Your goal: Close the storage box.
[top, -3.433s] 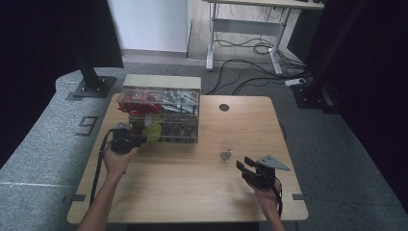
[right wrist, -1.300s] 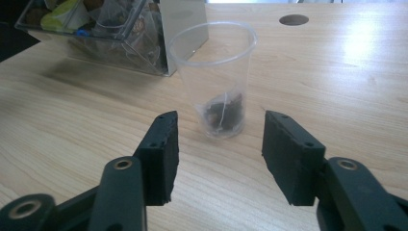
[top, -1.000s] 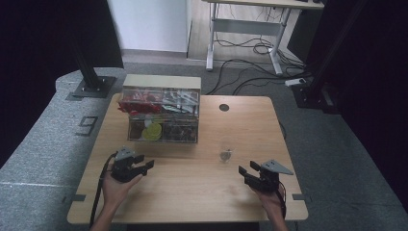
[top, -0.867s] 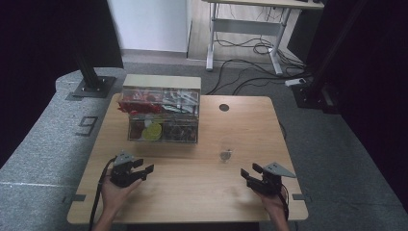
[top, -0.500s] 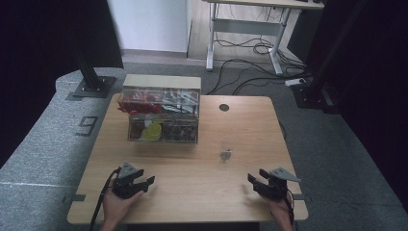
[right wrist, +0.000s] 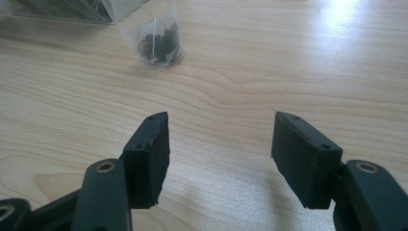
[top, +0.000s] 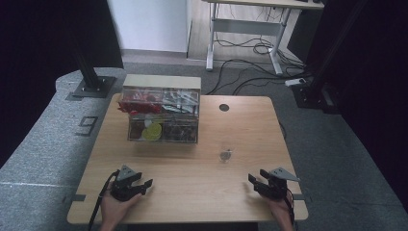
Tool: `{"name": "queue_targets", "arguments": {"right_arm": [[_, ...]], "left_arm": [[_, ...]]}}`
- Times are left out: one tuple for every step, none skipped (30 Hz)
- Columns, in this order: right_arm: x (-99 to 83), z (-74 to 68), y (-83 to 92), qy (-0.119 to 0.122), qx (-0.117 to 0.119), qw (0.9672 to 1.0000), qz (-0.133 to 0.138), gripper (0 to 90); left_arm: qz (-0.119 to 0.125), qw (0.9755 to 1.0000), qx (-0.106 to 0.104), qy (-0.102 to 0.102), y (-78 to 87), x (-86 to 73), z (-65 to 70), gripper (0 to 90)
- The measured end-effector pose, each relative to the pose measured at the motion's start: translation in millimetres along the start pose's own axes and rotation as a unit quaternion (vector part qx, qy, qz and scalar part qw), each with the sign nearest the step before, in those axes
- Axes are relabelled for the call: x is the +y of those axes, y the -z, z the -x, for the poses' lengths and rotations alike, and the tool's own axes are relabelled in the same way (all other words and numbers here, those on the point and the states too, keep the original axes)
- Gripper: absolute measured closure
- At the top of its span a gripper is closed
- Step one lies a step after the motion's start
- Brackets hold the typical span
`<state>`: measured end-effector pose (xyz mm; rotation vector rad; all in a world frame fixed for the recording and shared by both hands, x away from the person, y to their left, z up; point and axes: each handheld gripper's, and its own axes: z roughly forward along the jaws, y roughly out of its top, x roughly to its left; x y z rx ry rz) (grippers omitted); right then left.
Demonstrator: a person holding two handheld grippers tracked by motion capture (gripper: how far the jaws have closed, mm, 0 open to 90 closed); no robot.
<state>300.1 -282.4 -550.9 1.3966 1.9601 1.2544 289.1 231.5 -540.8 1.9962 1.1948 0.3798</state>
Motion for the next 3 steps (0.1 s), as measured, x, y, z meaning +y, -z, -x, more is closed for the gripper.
{"name": "queue_targets", "arguments": {"right_arm": [[0.2, -0.3, -0.3, 0.002, 0.000, 1.0000, -0.001, 38.3], [0.5, -0.8, -0.8, 0.004, 0.001, 1.0000, -0.001, 38.2], [0.8, -1.5, -1.8, 0.006, 0.001, 1.0000, 0.000, 38.1]], "left_arm": [[-0.002, 1.0000, 0.001, 0.000, -0.3, 0.0, -0.3, 42.3], [-0.002, 1.0000, 0.001, 0.001, -0.6, 0.0, -0.7, 42.1], [-0.003, 1.0000, 0.002, 0.001, -0.9, -0.1, -1.0, 42.0]]}}
